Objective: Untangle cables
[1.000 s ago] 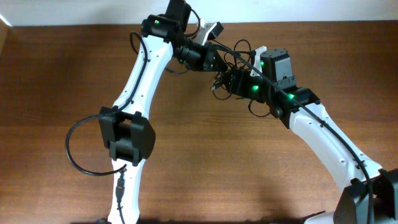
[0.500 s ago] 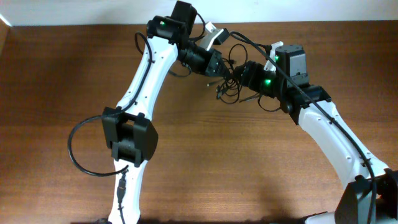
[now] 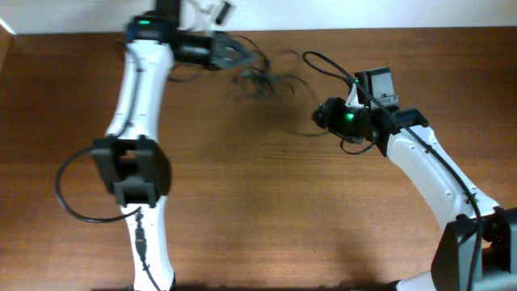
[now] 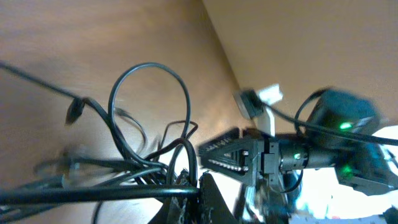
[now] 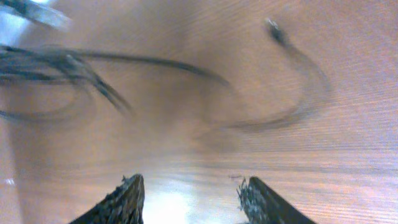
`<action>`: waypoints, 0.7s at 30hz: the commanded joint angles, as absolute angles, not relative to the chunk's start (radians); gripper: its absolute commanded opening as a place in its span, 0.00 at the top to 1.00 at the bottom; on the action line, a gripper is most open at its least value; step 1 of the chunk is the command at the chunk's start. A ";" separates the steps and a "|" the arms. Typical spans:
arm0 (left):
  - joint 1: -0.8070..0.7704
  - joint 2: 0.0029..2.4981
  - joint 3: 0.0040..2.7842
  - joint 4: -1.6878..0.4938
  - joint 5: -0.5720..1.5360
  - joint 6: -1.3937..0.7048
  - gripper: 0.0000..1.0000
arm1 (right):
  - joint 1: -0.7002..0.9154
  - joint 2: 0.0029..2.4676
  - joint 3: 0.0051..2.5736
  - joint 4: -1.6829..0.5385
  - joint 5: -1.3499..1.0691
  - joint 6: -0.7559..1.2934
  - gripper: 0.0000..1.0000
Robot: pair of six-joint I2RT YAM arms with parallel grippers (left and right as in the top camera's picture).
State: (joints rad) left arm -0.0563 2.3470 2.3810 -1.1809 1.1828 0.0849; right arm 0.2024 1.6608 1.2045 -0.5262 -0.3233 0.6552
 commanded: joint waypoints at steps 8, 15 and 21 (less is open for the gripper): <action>-0.018 2.328 2.395 -1.209 1.232 0.062 1.00 | 0.137 1.662 1.211 -0.400 -0.779 0.484 0.49; -0.209 2.328 2.395 -1.201 1.118 0.014 1.00 | 0.191 1.663 1.211 -0.257 -0.701 0.828 0.35; -0.307 2.328 2.395 -1.194 1.122 -0.017 1.00 | 0.205 1.666 1.211 -0.221 -0.615 0.873 0.36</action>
State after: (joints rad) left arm -0.2829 2.3470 2.3806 -1.1988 1.1057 0.0063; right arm 0.1970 1.6638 1.1988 -0.2432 -0.6479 0.8539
